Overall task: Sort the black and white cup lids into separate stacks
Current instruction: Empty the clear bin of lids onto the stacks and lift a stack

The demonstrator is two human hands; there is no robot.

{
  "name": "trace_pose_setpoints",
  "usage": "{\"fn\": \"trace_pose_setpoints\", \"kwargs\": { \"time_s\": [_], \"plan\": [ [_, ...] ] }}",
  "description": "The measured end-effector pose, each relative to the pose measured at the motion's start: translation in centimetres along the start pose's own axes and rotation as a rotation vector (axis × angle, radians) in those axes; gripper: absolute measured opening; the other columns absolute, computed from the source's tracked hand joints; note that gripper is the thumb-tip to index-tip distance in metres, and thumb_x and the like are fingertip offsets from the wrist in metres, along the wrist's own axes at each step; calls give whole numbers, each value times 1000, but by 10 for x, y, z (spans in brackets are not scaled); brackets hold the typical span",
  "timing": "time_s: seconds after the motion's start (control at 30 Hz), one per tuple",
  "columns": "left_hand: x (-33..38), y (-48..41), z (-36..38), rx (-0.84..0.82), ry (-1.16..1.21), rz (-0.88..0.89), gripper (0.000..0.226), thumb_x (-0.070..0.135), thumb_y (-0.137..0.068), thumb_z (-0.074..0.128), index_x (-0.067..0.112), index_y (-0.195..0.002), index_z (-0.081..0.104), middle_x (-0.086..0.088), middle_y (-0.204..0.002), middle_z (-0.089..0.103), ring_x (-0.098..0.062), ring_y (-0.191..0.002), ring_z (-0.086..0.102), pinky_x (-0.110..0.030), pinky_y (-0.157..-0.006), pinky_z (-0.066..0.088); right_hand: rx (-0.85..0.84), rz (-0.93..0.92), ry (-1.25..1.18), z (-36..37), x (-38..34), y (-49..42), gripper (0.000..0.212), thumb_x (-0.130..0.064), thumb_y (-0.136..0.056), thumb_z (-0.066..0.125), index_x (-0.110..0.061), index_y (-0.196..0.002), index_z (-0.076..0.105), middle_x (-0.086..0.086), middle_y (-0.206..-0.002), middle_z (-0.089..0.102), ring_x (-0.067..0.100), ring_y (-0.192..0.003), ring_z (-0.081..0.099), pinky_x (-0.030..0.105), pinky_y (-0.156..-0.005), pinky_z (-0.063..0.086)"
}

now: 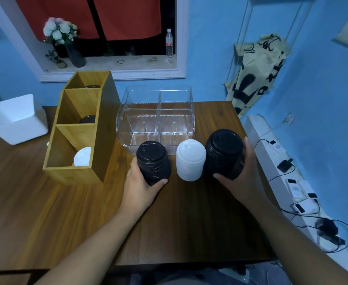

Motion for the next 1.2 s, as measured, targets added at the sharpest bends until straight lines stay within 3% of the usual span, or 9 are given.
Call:
{"fn": "trace_pose_setpoints", "kwargs": {
  "time_s": [0.17, 0.33, 0.43, 0.7, 0.8, 0.87, 0.93, 1.0, 1.2],
  "plan": [
    [-10, 36, -10, 50, -190, -11, 97, 37, -69, 94, 8, -144, 38, -7, -135, 46, -23, -128, 44, -31, -106, 37, 7, 45, -98, 12, 3, -3, 138, -24, -66, 95, -45, -157, -6, -3, -165, 23, 10, -152, 24, 52, -121, 32],
    [9, 69, -3, -6, -261, 144, 59, 31, -78, 88, 15, -121, 52, 6, -113, 44, -12, -106, 43, -31, -87, 48, 1, 63, -89, 17, -1, -6, 138, -20, -66, 95, -35, -160, -5, -4, -163, 28, 9, -151, 27, 51, -121, 32],
    [27, 76, 18, -146, -229, 249, 41, 30, -84, 82, 21, -116, 58, 11, -111, 50, -8, -108, 46, -31, -89, 50, -35, 94, -92, 16, -5, 7, 139, -24, -66, 96, -37, -159, -6, -6, -163, 27, 11, -151, 27, 47, -122, 30],
    [62, 96, 73, -464, -119, 246, 93, 53, -80, 77, 28, -156, 29, 19, -139, 39, -2, -134, 32, -25, -116, 31, -154, 135, -225, 23, -30, 97, 142, -24, -58, 99, -77, -139, -5, -48, -140, 24, -29, -129, 28, -4, -100, 27],
    [69, 95, 72, -460, -98, 276, 98, 56, -73, 79, 30, -154, 31, 43, -128, 24, 5, -130, 30, -19, -109, 26, -300, 127, -248, 31, -48, 111, 142, -40, -56, 97, -78, -135, -14, -57, -139, 22, -27, -134, 24, 1, -107, 25],
    [67, 93, 72, -462, -72, 278, 97, 65, -70, 77, 35, -152, 34, 50, -131, 24, 8, -130, 31, -19, -109, 29, -303, 22, -215, 21, -64, 109, 134, -55, -60, 92, -66, -146, -10, -37, -158, 16, -8, -147, 23, 21, -117, 29],
    [66, 91, 73, -446, -54, 287, 96, 68, -69, 79, 33, -149, 40, 38, -135, 41, 0, -132, 43, -30, -109, 41, -236, -118, -104, 6, -80, 102, 121, -57, -70, 86, -44, -157, 4, -10, -167, 14, 11, -153, 24, 32, -118, 33],
    [66, 91, 73, -434, -65, 290, 94, 64, -69, 82, 32, -148, 43, 24, -137, 50, -5, -131, 45, -34, -110, 42, -230, -281, 37, 4, -100, 98, 101, -55, -81, 78, -37, -158, 14, 0, -168, 15, 15, -153, 24, 23, -118, 32],
    [50, 88, 42, -466, 18, 190, 107, 62, -69, 84, 40, -155, 23, 23, -149, 43, 4, -137, 39, -28, -113, 42, -286, -378, 18, 25, -134, 87, 73, -57, -87, 71, -44, -150, 36, -9, -165, 23, 12, -150, 31, 30, -113, 42]
  ]
}}
Point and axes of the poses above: each hand's wrist, its own y-axis away from the middle knuckle, its own z-axis out of the palm, x = y × z, the point moved 10 cm from there along -y, towards the middle knuckle
